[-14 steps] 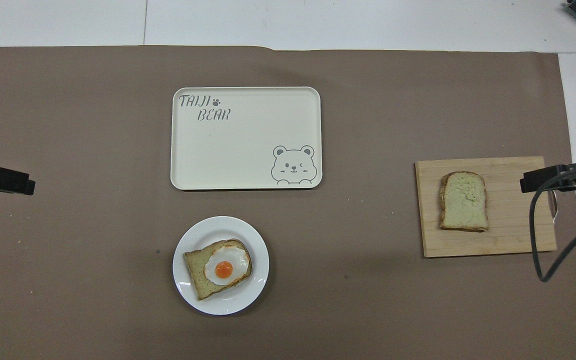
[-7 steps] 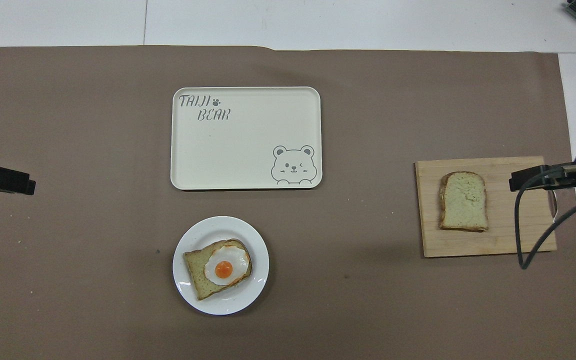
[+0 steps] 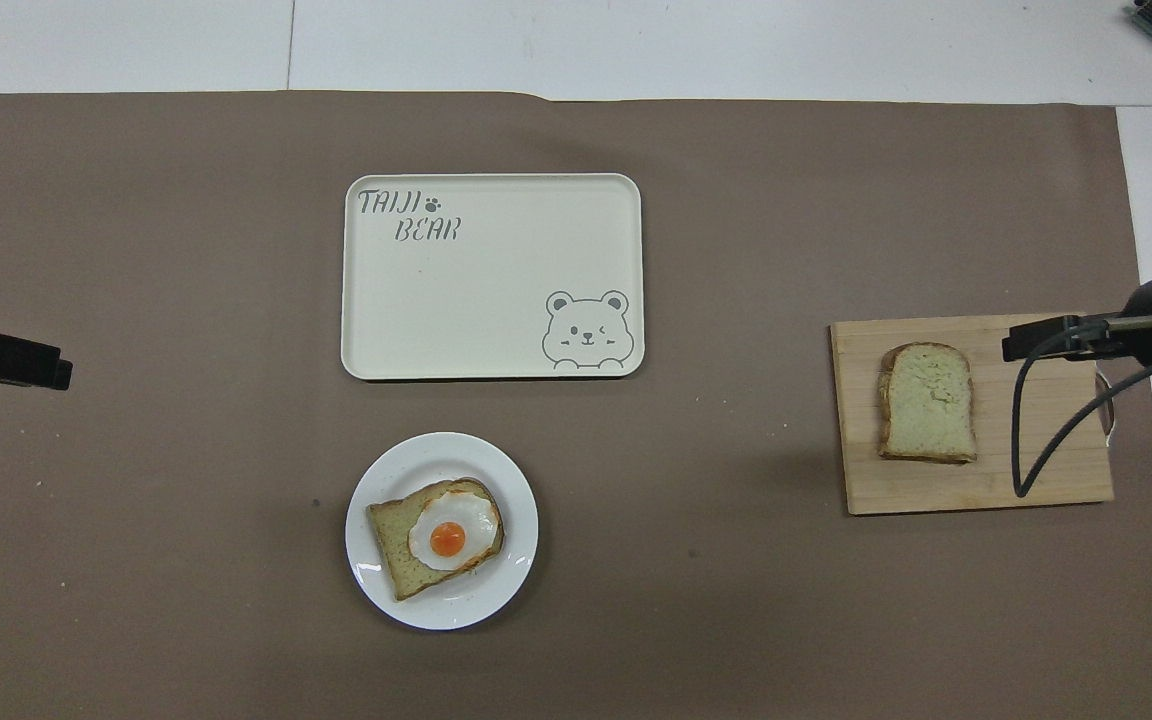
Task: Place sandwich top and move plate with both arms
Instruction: 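Move the right gripper toward the bread slice on the wooden board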
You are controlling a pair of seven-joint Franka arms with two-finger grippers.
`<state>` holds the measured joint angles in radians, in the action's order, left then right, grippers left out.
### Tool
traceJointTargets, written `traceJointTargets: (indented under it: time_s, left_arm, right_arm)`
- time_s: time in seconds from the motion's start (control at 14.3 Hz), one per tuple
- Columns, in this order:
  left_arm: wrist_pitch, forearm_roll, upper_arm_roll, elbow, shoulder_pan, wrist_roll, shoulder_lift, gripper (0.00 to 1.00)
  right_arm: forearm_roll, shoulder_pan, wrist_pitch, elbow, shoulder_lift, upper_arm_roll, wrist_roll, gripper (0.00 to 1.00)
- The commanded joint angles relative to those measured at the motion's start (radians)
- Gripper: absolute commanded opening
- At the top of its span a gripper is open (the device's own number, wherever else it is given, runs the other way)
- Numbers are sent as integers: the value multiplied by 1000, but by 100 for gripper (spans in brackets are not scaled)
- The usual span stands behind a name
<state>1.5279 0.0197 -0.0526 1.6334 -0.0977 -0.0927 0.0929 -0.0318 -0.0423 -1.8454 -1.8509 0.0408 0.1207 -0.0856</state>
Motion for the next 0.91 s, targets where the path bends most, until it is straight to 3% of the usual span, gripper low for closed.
traceJointTargets:
  time_s: [0.0, 0.49, 0.84]
  left_arm:
    - [3, -15, 0, 3, -4, 1, 7, 100]
    - [-2, -15, 0, 0, -4, 2, 5, 100]
    - [-5, -9, 0, 0, -2, 4, 5, 100]
  right_arm:
    - [-65, 27, -67, -7, -62, -3, -60, 100]
    - [-134, 94, -250, -21, -228, -4, -219, 100]
    - [-218, 119, -393, -102, -298, -4, -283, 100]
